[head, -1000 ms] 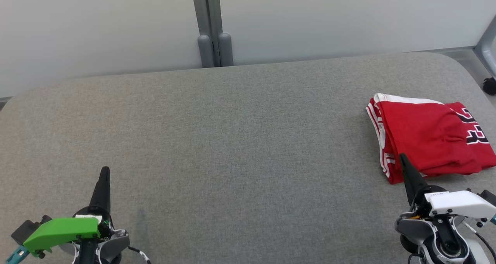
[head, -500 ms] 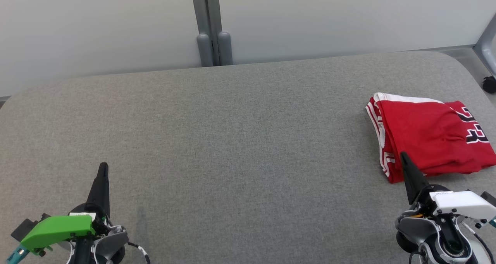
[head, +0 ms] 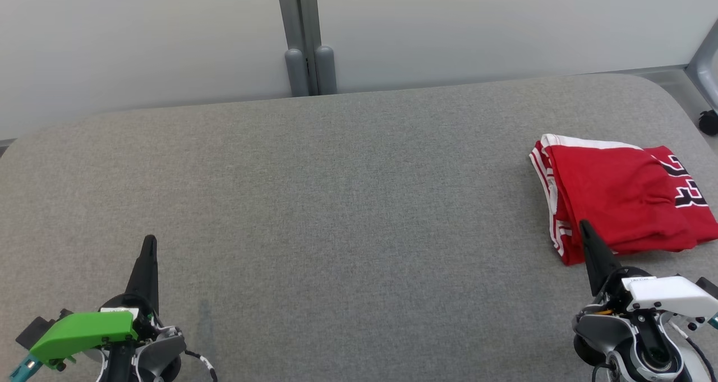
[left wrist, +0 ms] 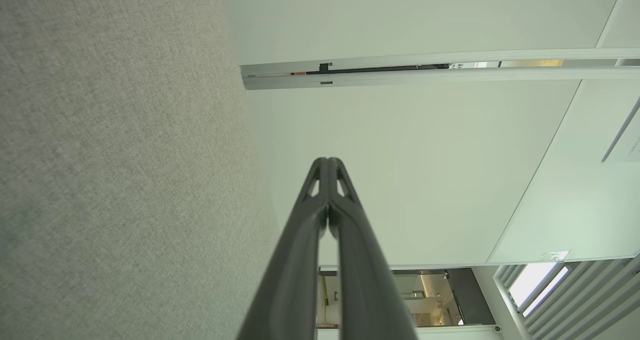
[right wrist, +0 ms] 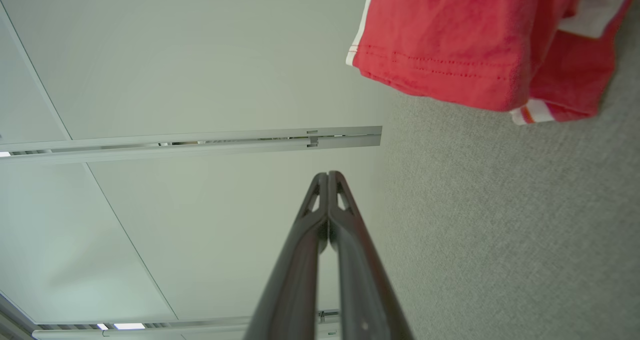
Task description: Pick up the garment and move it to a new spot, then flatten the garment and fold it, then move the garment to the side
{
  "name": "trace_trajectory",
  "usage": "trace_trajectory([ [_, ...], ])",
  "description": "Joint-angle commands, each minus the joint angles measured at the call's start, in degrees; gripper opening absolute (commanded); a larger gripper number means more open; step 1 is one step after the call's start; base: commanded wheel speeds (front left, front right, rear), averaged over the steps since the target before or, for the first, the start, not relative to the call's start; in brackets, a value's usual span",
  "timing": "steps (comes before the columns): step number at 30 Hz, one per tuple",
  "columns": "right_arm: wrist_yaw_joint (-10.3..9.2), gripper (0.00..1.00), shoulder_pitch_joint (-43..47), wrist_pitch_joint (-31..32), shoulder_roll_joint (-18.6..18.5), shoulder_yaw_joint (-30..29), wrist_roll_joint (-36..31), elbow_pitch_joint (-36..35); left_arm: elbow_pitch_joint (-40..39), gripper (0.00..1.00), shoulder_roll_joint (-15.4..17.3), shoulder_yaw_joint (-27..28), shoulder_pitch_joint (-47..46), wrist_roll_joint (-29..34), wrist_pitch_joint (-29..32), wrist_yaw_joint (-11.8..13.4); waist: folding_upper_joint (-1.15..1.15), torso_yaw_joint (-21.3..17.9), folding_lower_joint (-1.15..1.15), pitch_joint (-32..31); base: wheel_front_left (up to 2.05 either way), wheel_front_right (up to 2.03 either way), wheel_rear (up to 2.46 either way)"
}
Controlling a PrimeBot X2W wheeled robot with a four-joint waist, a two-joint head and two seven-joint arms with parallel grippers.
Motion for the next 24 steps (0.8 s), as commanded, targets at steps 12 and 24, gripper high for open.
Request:
trace_trajectory([
  [12,0.02,0.00,-0.3,0.2,0.0,-0.1,0.4,-0.3,-0.1,0.00,0.4,0.2,-0.6,0.0,0.2,-0.3,0.00,0.0,0.00,0.0,0.00,0.00,0.00],
  [24,0.02,0.00,-0.3,0.2,0.0,-0.1,0.4,-0.3,-0.1,0.00,0.4,0.2,-0.6,0.0,0.2,-0.3,0.00,0.0,0.00,0.0,0.00,0.00,0.00],
])
